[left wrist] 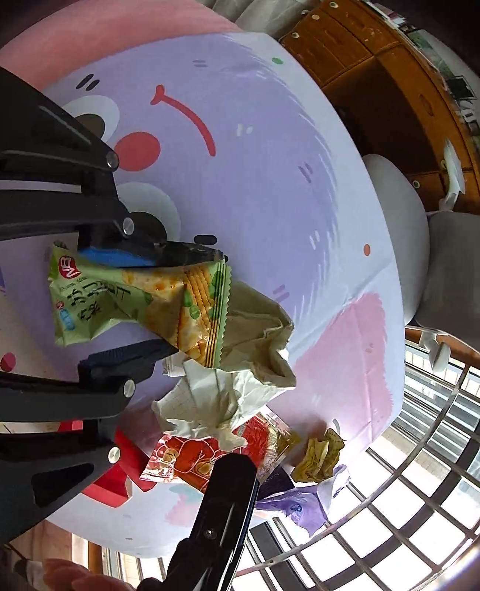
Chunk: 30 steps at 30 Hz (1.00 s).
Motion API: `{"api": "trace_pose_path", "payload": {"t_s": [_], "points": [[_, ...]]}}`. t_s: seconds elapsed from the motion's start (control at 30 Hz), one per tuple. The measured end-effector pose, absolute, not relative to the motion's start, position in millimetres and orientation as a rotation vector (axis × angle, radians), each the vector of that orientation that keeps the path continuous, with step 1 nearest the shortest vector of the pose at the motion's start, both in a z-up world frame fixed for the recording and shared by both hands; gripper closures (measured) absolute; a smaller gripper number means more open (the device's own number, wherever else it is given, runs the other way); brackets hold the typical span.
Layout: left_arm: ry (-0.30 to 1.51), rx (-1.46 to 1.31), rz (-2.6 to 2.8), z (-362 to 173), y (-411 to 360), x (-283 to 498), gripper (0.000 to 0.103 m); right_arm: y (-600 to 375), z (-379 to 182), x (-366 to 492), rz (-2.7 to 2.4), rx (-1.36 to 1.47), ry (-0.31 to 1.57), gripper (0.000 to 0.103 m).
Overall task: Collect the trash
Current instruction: 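Grasp the green snack bag with the left tool while the right tool grasps the crumpled white foil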
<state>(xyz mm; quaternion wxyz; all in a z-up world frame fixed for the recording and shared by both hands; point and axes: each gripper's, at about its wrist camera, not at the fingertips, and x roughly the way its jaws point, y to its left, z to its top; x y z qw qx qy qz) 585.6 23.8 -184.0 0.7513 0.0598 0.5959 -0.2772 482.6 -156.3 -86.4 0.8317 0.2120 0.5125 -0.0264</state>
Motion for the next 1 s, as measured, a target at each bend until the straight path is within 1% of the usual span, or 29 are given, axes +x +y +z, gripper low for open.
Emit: {"api": "trace_pose_path", "payload": {"t_s": [0.07, 0.27, 0.47, 0.5, 0.53, 0.57, 0.6, 0.7, 0.8, 1.0], "points": [[1.298, 0.102, -0.586, -186.5, 31.2, 584.9, 0.08, -153.2, -94.1, 493.4, -0.053, 0.451, 1.102, 0.052], [1.261, 0.053, -0.531, -178.9, 57.7, 571.1, 0.086, -136.0, -116.5, 525.1, -0.027, 0.419, 1.145, 0.052], [1.245, 0.01, -0.465, -163.0, 92.7, 547.8, 0.087, -116.8, -145.8, 547.1, -0.015, 0.375, 1.196, 0.052], [1.242, 0.007, -0.452, -160.3, 96.8, 542.1, 0.087, -113.0, -149.3, 549.1, -0.013, 0.361, 1.198, 0.055], [1.24, 0.001, -0.442, -156.2, 102.6, 536.0, 0.087, -109.3, -150.8, 549.8, -0.011, 0.347, 1.194, 0.062], [1.234, -0.007, -0.431, -151.5, 107.0, 529.2, 0.087, -105.7, -152.2, 550.4, -0.007, 0.336, 1.191, 0.073], [1.227, -0.015, -0.42, -146.1, 110.7, 521.5, 0.087, -102.5, -152.5, 550.0, -0.001, 0.332, 1.19, 0.075], [1.202, -0.033, -0.382, -126.0, 120.2, 495.8, 0.087, -91.2, -144.1, 542.4, 0.033, 0.306, 1.173, 0.078], [1.174, -0.066, -0.344, -102.1, 126.9, 463.5, 0.087, -81.7, -124.3, 521.1, 0.081, 0.286, 1.148, 0.078], [1.108, -0.124, -0.263, -55.7, 118.8, 374.4, 0.087, -82.2, -69.6, 443.5, 0.194, 0.262, 1.07, 0.078]]}}
